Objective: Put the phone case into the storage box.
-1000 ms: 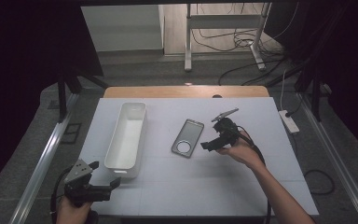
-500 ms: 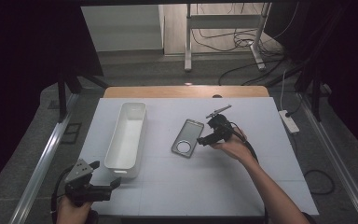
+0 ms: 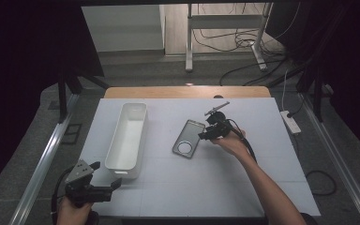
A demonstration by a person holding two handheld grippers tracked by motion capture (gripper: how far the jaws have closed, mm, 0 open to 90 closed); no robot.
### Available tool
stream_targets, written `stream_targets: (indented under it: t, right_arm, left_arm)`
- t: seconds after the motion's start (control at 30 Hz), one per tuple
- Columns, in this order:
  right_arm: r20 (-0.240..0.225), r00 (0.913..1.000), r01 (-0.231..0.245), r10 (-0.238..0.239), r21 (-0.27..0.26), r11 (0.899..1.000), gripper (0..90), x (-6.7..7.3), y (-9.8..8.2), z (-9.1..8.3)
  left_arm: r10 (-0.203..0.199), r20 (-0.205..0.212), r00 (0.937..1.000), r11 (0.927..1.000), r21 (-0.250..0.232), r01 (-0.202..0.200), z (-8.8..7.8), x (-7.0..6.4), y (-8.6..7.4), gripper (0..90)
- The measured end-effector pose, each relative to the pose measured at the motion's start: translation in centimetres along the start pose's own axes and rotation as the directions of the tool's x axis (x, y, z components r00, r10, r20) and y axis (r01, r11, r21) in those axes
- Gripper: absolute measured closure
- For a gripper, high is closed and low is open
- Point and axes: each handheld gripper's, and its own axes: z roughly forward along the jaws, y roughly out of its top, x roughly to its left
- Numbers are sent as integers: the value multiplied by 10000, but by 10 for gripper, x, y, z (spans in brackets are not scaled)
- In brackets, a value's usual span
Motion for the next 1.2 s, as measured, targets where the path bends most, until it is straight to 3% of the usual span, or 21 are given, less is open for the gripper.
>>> stream_targets:
  t: [0.3, 0.8, 1.2]
  right_arm:
    - [24, 9998, 189, -189, 81, 9998, 896, -4, 6, 9]
    - [351, 9993, 147, -154, 204, 9997, 897, -8, 17, 30]
    - [451, 9990, -50, 27, 517, 9987, 898, -11, 16, 39]
  left_arm:
    - [-15, 3, 10000, 10000, -7, 15, 0, 0, 0, 9]
    - [-48, 15, 10000, 10000, -18, 48, 0, 1, 0, 9]
    - [-64, 18, 10000, 10000, -24, 64, 0, 1, 0, 9]
